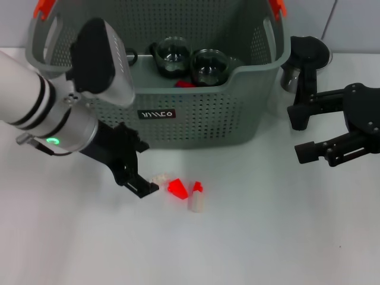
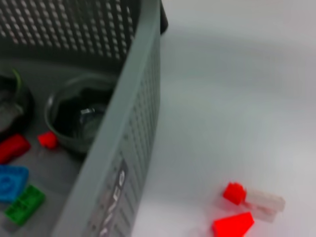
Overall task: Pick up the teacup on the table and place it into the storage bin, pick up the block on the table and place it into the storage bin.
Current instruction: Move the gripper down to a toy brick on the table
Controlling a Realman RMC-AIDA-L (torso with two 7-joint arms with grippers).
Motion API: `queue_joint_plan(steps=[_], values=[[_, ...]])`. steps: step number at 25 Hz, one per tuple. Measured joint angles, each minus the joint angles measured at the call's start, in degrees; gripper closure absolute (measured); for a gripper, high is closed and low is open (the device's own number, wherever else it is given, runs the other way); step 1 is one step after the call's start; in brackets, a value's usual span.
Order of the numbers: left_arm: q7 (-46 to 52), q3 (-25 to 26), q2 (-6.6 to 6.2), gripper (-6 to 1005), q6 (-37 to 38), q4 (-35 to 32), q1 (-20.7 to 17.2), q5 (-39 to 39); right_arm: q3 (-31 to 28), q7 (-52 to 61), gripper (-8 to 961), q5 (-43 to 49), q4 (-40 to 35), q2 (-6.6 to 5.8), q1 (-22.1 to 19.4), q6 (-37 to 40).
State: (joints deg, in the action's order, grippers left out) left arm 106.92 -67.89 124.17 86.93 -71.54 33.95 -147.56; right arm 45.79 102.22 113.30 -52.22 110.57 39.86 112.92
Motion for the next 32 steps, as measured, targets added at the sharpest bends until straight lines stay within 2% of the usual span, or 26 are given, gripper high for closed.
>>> queue_joint_plan(steps=[14, 32], values=[[2.5, -5.5, 0.41, 80, -4.9, 1.9, -1.5, -0.3, -0.4, -0.4, 12, 0.0, 0.1, 0.10, 0.3, 0.1], [8.8, -11.4, 0.28, 88, -9.4, 4.1, 0.5, -4.0, -0.4, -0.5, 12, 0.2, 0.1, 0.08, 0.2, 0.0]])
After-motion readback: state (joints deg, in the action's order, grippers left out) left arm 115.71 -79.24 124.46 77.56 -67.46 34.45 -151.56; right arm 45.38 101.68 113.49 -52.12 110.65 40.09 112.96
